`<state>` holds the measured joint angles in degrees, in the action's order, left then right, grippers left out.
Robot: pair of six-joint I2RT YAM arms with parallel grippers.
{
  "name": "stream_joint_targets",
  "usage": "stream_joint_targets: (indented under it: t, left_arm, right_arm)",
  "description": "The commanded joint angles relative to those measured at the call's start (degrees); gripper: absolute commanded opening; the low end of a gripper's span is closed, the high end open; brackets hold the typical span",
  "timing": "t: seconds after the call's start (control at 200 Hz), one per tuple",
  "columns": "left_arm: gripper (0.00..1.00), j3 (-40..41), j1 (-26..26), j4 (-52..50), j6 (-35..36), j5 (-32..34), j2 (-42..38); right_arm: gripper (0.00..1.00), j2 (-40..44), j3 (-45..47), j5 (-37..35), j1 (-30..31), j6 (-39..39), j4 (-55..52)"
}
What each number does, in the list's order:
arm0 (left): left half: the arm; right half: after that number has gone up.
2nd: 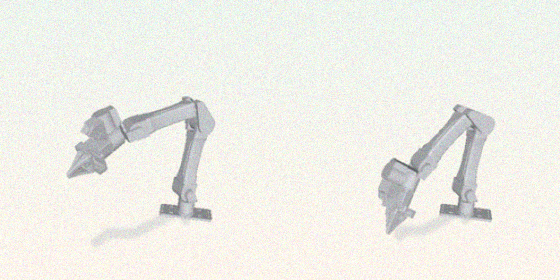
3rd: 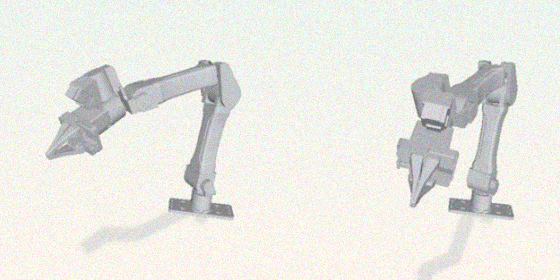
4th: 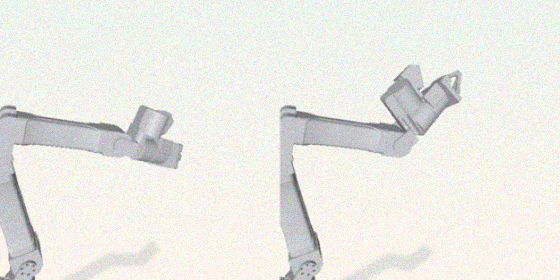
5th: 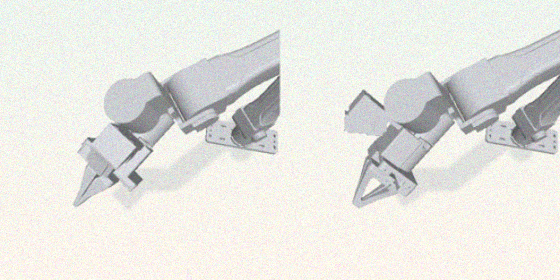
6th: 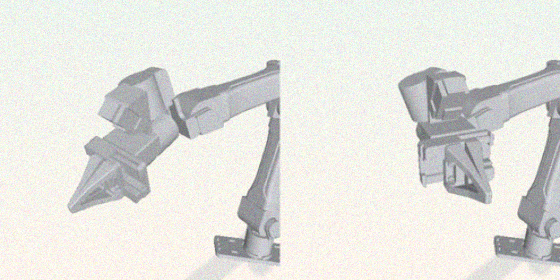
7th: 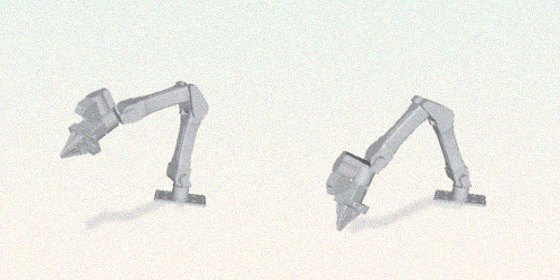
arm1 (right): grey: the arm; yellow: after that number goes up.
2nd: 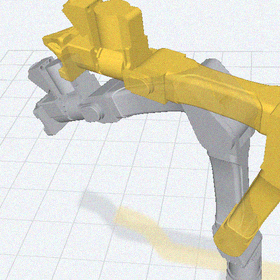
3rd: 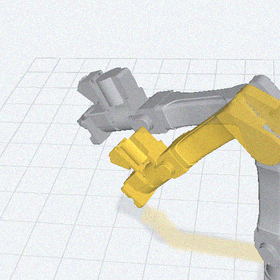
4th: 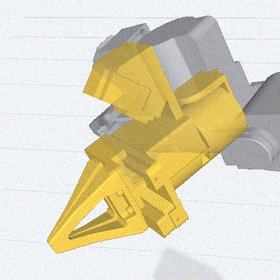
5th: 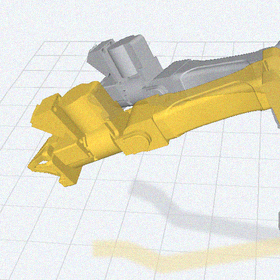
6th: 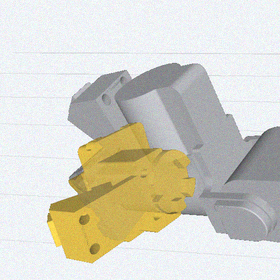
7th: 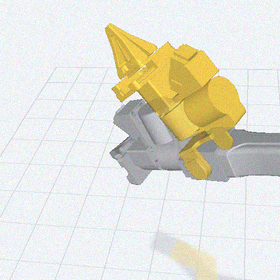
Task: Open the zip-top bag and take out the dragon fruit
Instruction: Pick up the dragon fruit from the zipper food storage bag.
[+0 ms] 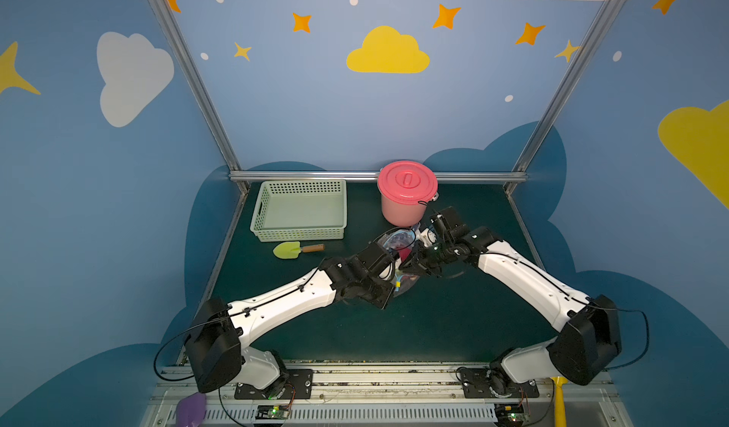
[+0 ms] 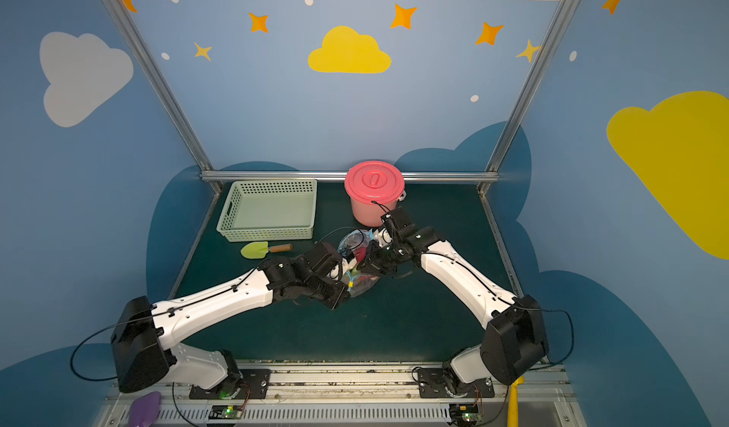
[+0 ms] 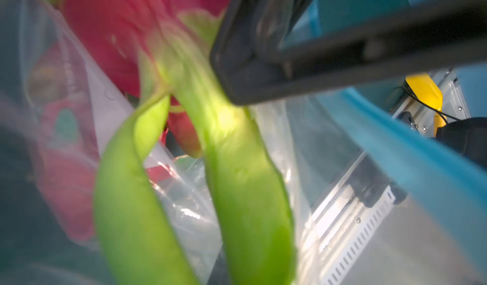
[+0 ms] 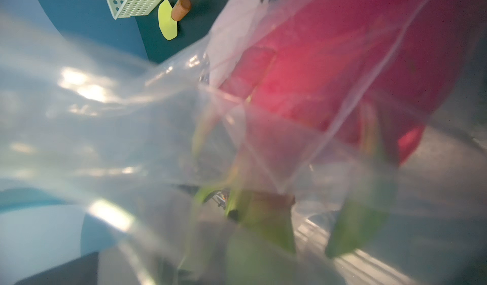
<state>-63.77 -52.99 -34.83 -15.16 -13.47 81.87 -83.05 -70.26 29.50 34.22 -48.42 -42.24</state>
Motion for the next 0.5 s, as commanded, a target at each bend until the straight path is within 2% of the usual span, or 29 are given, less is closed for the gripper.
stream_joint_targets:
  t: [0.0, 0.1, 0.2, 0.38, 0.405, 0.466, 0.496]
  left_arm:
    - [0.13, 1.3, -0.1, -1.1, 0.7, -2.4, -1.5]
    - [0.13, 1.7, 0.0, -1.0, 0.5, -2.9, -1.9]
    - [0.13, 1.5, 0.0, -0.6, 0.3, -3.7, -1.2]
    - [0.12, -0.4, -0.1, -0.5, 0.0, -4.8, 0.8]
    - [0.12, -0.6, -0.1, -0.7, 0.1, -4.9, 0.9]
    - [0.12, -0.6, 0.0, -1.0, 0.2, -4.7, 0.9]
    - [0.12, -0.5, -0.1, -1.2, 0.3, -4.5, 0.7]
  right_arm:
    - [0.17, 0.5, -2.6, -6.3, -0.5, 4.5, -5.1]
    - [0.21, 0.8, -3.7, -9.1, 0.1, 7.8, -6.4]
    - [0.27, 1.8, -2.0, -12.0, 0.9, 9.5, -3.3]
    - [0.27, 1.1, 0.4, -13.5, 1.3, 8.7, -0.3]
    - [0.31, 1.1, 0.3, -14.1, 1.4, 8.8, -0.6]
    - [0.47, 0.9, -0.8, -16.3, 1.5, 9.4, -2.6]
    - [0.49, 0.9, -1.4, -17.8, 1.6, 9.9, -3.7]
